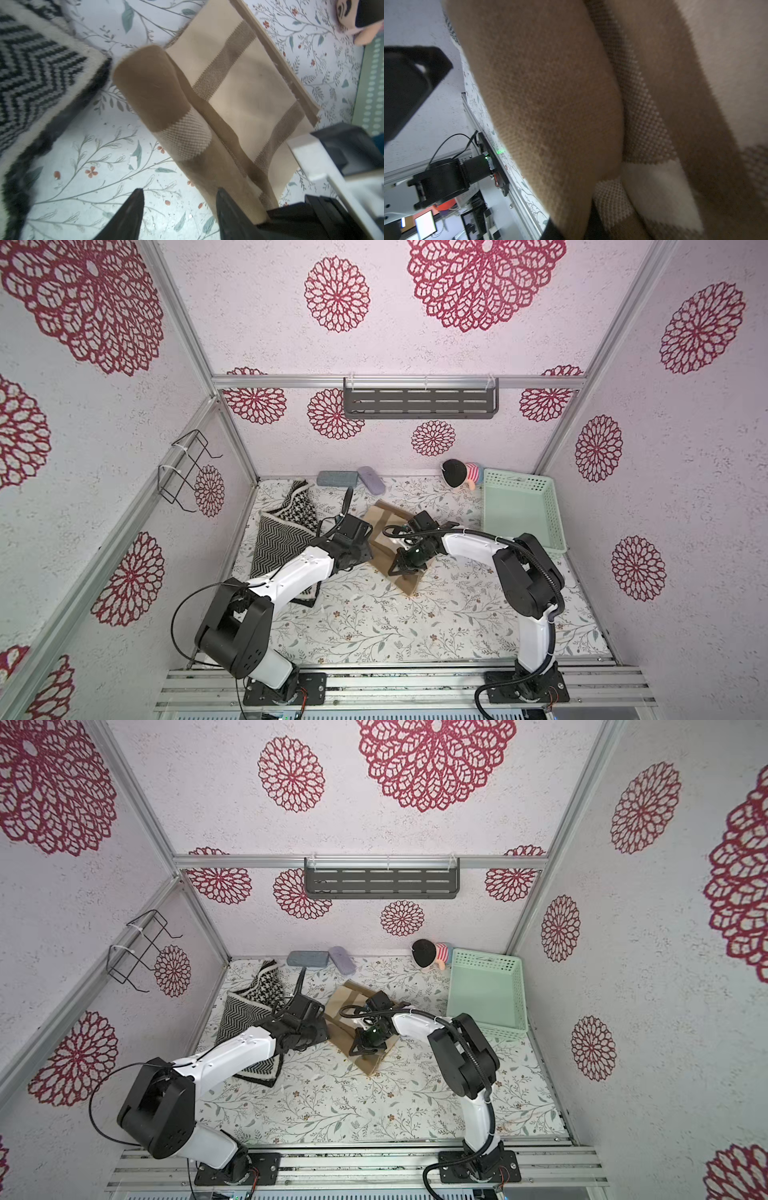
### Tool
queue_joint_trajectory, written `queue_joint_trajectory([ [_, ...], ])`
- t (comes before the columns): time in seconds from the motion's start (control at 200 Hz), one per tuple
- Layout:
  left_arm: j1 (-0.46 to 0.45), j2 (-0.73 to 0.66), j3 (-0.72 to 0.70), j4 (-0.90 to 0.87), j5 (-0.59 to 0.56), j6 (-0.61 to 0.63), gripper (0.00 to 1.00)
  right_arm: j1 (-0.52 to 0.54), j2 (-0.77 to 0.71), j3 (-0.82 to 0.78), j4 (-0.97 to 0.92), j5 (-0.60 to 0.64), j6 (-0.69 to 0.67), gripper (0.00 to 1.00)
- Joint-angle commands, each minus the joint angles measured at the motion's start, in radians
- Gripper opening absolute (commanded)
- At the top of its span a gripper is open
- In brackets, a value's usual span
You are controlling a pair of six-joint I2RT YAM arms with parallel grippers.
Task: Roll up the scarf and place it into the basket
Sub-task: Roll the scarf at the center of the board.
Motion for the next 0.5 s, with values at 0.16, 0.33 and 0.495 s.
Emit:
queue_joint_trajectory([
  [0.16, -0.005, 0.124, 0.119, 0.096, 0.072, 0.034, 0.42, -0.050, 0.088, 0.112, -0.109, -0.106, -0.022, 0.06],
  [0.33, 0.020, 0.215, 0.175, 0.118, 0.071, 0.041, 0.35, -0.073, 0.115, 0.150, -0.110, -0.121, -0.024, 0.12],
  [0.495, 0.077, 0.300, 0.195, 0.170, 0.120, 0.028, 0.28, -0.092, 0.133, 0.156, -0.086, -0.120, 0.000, 0.16],
])
